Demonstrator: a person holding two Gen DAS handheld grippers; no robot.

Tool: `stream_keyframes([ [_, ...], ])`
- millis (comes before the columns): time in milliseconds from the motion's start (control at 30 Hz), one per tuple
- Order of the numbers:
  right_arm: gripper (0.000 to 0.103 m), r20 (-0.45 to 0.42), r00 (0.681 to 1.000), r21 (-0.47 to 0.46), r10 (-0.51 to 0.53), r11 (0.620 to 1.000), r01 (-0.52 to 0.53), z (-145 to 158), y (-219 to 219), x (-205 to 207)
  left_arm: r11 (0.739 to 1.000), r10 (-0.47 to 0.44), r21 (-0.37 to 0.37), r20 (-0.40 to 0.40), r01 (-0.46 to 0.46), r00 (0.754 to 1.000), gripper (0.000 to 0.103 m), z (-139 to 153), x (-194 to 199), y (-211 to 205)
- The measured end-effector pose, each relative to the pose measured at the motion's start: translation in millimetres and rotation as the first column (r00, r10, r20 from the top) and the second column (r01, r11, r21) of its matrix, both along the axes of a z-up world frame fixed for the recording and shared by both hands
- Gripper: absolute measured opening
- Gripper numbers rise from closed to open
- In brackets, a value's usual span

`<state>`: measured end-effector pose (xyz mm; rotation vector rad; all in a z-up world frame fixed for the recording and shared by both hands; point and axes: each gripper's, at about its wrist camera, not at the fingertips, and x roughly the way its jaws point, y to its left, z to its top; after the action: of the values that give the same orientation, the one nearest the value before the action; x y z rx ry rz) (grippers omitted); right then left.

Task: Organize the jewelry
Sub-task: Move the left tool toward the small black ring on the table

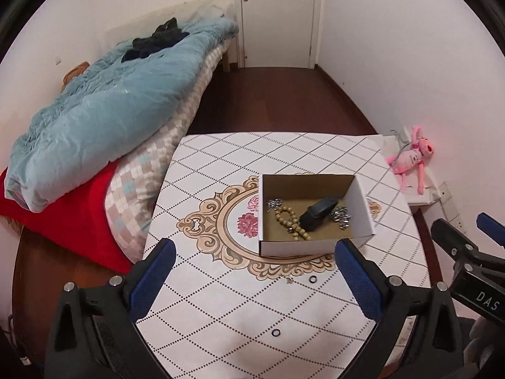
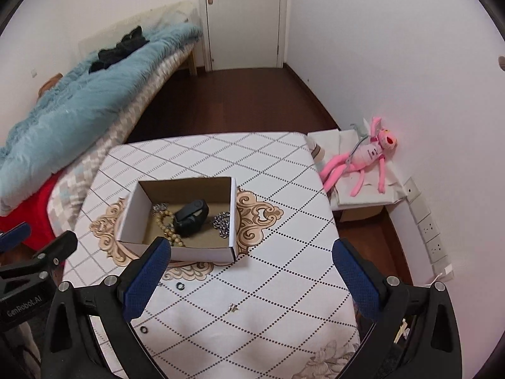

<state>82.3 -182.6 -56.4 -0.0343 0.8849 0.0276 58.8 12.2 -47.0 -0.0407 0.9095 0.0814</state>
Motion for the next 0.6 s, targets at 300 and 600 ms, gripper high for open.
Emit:
stream_keyframes([
  [300,0.103,0.046,0.999,0.051,0.004,0.999,-0.006,28.8,-6.7,-30.0,1.0,0.004,-0.002,0.035,-0.004,0.999,0.103,23.9,-19.7,-4.2],
  [600,0.103,-0.019,1.0,0.05,-0.018,0.999,0.018,3.3,-15.4,-28.0,0.998,0.065,0.022,-0.005,-0.065,0.998,0.103,-6.6,-14.0,1.4],
])
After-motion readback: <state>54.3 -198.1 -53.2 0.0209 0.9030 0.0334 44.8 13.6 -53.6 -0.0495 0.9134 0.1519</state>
